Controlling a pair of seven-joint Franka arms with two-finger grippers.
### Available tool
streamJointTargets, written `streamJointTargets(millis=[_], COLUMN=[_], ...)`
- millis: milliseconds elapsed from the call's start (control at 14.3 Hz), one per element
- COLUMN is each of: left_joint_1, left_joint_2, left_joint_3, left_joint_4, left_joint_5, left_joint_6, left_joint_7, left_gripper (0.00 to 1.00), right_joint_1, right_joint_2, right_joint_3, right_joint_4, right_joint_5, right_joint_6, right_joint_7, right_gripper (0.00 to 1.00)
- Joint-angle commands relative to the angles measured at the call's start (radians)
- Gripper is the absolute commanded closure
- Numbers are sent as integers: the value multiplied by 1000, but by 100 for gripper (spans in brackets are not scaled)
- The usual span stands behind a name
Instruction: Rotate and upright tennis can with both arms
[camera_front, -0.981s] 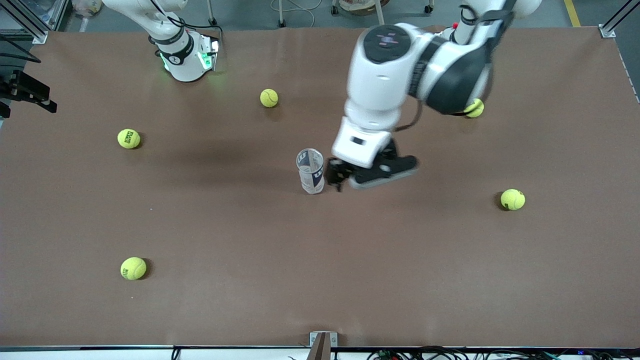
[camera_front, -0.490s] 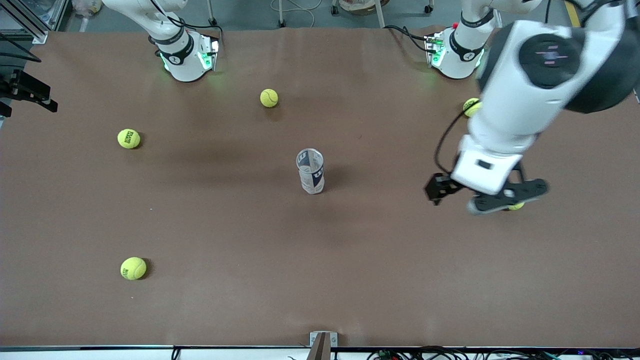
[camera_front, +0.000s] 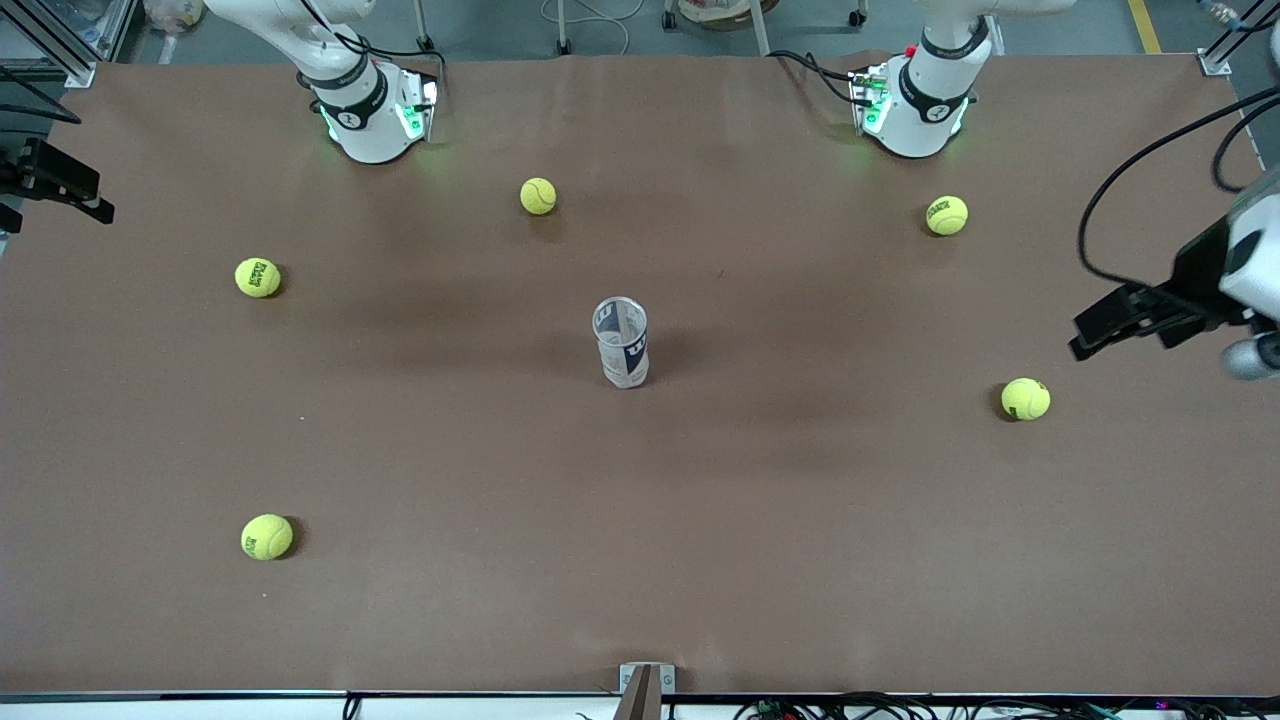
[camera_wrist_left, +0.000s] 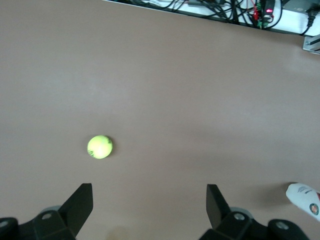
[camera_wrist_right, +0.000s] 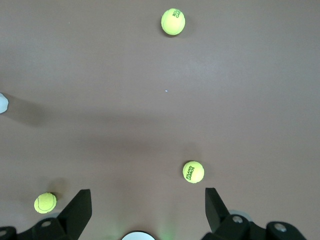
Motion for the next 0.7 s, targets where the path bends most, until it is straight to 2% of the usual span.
streamJointTargets(millis=[0, 140, 210, 280, 420, 630], left_joint_1=[22, 22, 19, 21, 24, 24], left_joint_2=[-54, -48, -48, -51, -51, -41], left_joint_3=[-5, 0, -8, -16, -8, -10], left_joint_4=[-36, -31, -29, -29, -28, 24], left_joint_5=[-11, 39, 114, 124, 92, 61], left_joint_6=[-27, -61, -82, -87, -90, -135], left_joint_7=[11, 46, 99, 147, 157, 158], left_gripper=[0, 0, 0, 0, 0, 0], right_joint_1=[-2, -8, -7, -5, -4, 4], right_joint_2=[-19, -19, -19, -19, -19, -19], right_joint_3=[-11, -23, -23, -21, -21, -20], right_joint_4=[-5, -5, -5, -5, -4, 12], right_joint_5=[-9, -3, -3, -6, -6, -4], right_joint_6=[2, -5, -17, -14, -6, -14], right_joint_7=[1, 3, 1, 0, 1, 3], right_gripper=[0, 0, 0, 0, 0, 0])
